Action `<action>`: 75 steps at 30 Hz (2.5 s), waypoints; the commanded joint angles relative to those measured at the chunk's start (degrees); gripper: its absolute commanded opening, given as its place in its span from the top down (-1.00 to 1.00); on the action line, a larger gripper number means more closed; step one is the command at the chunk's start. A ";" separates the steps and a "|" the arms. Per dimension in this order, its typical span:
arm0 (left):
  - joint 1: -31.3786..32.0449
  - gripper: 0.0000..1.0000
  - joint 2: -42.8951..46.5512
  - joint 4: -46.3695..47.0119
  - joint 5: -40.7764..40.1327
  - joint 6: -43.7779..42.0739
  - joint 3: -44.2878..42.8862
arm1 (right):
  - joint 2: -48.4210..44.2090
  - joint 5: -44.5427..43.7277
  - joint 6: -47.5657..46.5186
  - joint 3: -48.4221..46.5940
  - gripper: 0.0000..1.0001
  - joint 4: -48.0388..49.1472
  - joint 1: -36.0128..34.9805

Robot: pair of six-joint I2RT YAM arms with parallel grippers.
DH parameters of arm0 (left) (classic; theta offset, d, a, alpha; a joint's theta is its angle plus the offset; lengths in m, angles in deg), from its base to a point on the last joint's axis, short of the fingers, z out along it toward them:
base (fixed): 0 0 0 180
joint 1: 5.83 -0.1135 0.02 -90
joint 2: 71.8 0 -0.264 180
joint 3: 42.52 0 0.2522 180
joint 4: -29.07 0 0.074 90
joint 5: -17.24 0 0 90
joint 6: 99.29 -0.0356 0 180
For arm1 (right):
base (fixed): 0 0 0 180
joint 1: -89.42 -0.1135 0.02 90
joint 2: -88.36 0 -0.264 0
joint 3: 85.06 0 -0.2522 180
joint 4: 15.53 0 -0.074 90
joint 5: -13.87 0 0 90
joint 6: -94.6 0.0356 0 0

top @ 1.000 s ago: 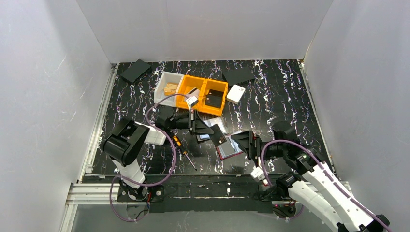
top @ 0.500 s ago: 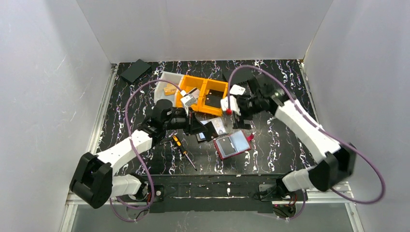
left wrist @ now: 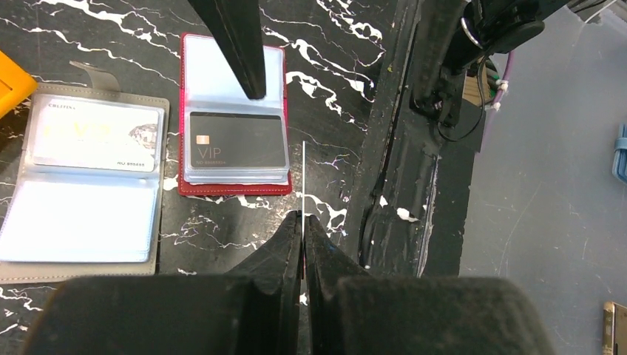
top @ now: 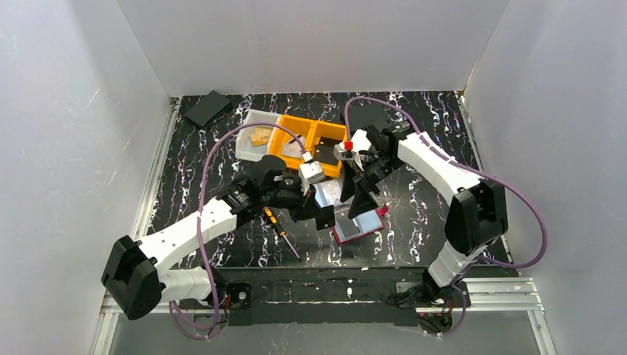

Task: Take the credit cards out of the card holder
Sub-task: Place the credit card in the storage box.

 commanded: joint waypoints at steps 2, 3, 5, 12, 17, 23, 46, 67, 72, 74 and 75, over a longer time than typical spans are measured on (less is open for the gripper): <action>1.92 1.00 -1.62 -0.34 -1.12 1.48 -2.99 | -4.34 8.67 7.32 6.35 -0.67 8.26 -0.08; 2.25 1.00 -1.95 0.10 -1.11 2.16 -3.19 | -5.35 7.29 10.89 8.01 -0.67 12.12 -0.14; 2.70 1.00 -2.37 1.13 -0.96 3.33 -3.48 | -7.66 6.25 16.55 11.20 -0.66 19.30 -0.11; 3.15 1.00 -4.55 7.96 1.73 8.92 -2.88 | -14.56 6.67 27.07 18.43 -0.44 33.16 -0.13; 3.65 1.00 -6.41 7.98 1.89 10.33 -4.12 | -15.55 9.20 28.22 20.00 -0.07 34.38 -0.22; 3.60 1.00 -6.40 8.05 1.48 10.82 -4.68 | -16.13 9.64 31.47 21.87 0.57 37.93 -0.77; 2.25 -0.88 9.89 41.85 -11.50 38.80 19.95 | -28.02 11.88 93.40 45.41 0.97 102.96 13.10; 2.26 0.41 -10.73 60.03 -5.38 47.36 13.63 | -28.53 11.56 93.29 46.63 0.97 102.81 13.38; 2.10 1.00 -12.57 60.81 -3.30 47.53 12.40 | -28.55 11.63 93.21 46.67 0.97 102.64 13.38; 2.01 1.00 -12.36 61.12 -2.48 46.89 12.45 | -28.61 11.75 92.08 46.56 0.97 101.73 13.38; 1.67 1.00 -12.04 61.05 -1.83 46.19 12.61 | -28.70 11.73 90.25 46.11 0.80 99.50 13.45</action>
